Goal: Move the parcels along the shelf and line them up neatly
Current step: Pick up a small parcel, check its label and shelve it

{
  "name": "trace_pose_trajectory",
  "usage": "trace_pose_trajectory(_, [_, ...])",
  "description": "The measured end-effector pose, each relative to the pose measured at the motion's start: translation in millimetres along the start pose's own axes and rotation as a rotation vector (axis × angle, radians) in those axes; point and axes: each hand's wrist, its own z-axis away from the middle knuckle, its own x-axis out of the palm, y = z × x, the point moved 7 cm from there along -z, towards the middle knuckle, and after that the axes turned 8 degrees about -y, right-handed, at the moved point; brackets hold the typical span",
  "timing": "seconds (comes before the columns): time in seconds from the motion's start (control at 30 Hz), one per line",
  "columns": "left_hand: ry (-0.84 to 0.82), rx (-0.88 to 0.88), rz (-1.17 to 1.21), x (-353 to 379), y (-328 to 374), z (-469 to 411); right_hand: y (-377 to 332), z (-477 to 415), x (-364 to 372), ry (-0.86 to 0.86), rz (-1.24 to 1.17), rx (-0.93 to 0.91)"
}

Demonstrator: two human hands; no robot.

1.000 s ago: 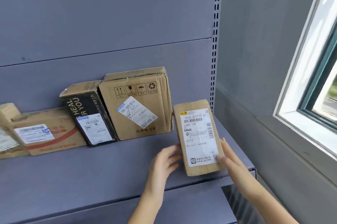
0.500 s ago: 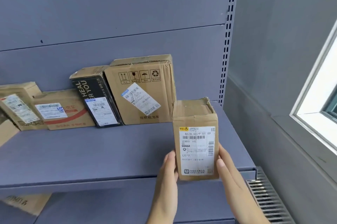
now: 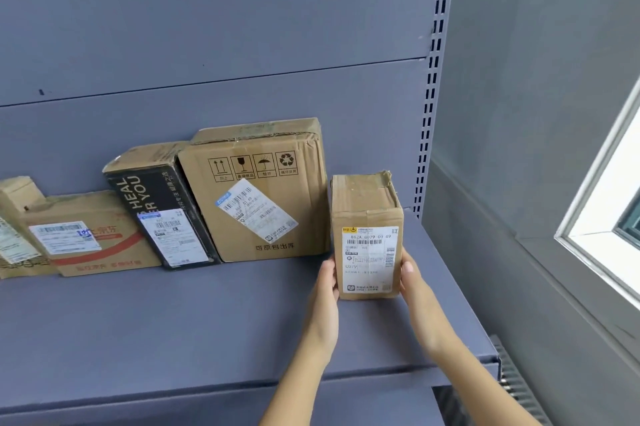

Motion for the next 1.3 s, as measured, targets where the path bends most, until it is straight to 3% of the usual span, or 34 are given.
trace_pose_trajectory(0.2, [0.120, 0.019, -0.100, -19, -2, -42, -29, -17, 14, 0.030, 0.164, -0.086])
trace_pose_trajectory(0.37, [0.229, -0.032, -0.355, -29, 8, -52, -29, -32, 16, 0.033, 0.203, -0.079])
trace_pose_trajectory(0.77, [0.249, 0.034, -0.299, -17, 3, -60, -23, -55, 13, 0.036, 0.156, -0.057])
trace_pose_trajectory(0.93, [0.325, 0.084, -0.226, -24, 4, -43, -17, -26, 15, 0.289, 0.133, 0.022])
trace_pose_trajectory(1.07, [0.203, 0.103, -0.197, -23, 5, -43, -10, -20, 22, 0.282, 0.081, 0.076])
trace_pose_trajectory(1.3, [0.003, 0.006, -0.416, -12, 8, -69, -14, -46, 23, 0.190, 0.220, 0.107])
